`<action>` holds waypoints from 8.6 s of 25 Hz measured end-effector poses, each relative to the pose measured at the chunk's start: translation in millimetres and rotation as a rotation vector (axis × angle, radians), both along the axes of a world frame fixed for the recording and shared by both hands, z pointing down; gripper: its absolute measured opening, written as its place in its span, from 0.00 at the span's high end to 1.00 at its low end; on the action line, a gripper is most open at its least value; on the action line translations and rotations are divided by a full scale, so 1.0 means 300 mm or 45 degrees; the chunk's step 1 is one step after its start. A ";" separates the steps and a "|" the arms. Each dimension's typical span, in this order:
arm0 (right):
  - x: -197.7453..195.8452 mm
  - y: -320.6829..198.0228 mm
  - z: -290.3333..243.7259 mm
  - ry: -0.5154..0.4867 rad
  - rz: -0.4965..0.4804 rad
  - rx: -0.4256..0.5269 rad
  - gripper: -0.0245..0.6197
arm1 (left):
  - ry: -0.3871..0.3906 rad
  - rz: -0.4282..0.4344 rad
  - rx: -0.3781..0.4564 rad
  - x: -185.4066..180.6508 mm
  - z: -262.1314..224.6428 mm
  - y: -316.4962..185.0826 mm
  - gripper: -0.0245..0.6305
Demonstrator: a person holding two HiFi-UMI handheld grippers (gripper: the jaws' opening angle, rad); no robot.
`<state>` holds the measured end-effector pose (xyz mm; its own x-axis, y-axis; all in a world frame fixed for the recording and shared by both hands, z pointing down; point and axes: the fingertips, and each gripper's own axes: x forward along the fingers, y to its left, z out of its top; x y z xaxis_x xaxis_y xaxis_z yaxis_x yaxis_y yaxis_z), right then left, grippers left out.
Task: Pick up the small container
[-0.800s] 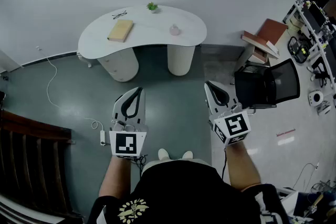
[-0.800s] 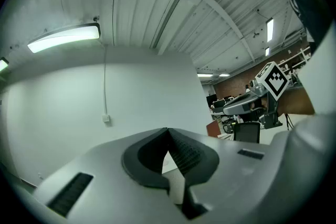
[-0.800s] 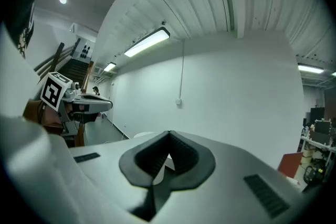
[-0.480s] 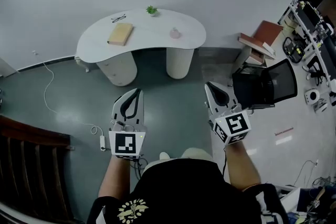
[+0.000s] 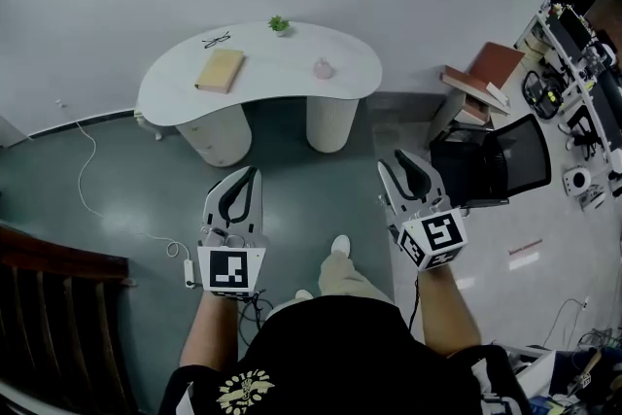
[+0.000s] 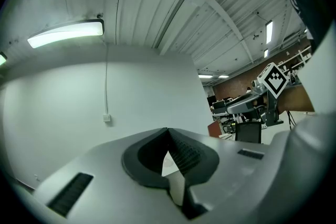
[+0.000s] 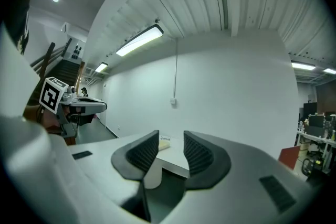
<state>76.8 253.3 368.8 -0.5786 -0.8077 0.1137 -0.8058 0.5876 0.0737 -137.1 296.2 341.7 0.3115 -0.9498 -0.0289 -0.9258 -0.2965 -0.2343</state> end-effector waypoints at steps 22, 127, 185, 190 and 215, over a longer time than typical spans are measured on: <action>0.074 -0.542 0.069 0.002 -0.098 -0.077 0.56 | -0.042 -0.076 -0.110 0.074 0.079 -0.564 0.96; -0.394 -1.977 1.069 0.321 -0.358 -0.553 0.56 | -0.039 0.108 -0.194 -0.134 0.254 -2.165 0.96; -0.398 -2.156 0.667 0.279 -0.315 -0.462 0.75 | -0.085 -0.003 -0.297 -0.164 0.305 -2.104 0.96; -0.435 -2.121 0.522 0.239 -0.362 -0.437 0.75 | -0.092 0.005 -0.275 -0.167 0.274 -2.090 0.96; -0.491 -1.982 0.237 0.217 -0.384 -0.314 0.75 | -0.070 0.070 -0.129 -0.187 0.139 -2.020 0.96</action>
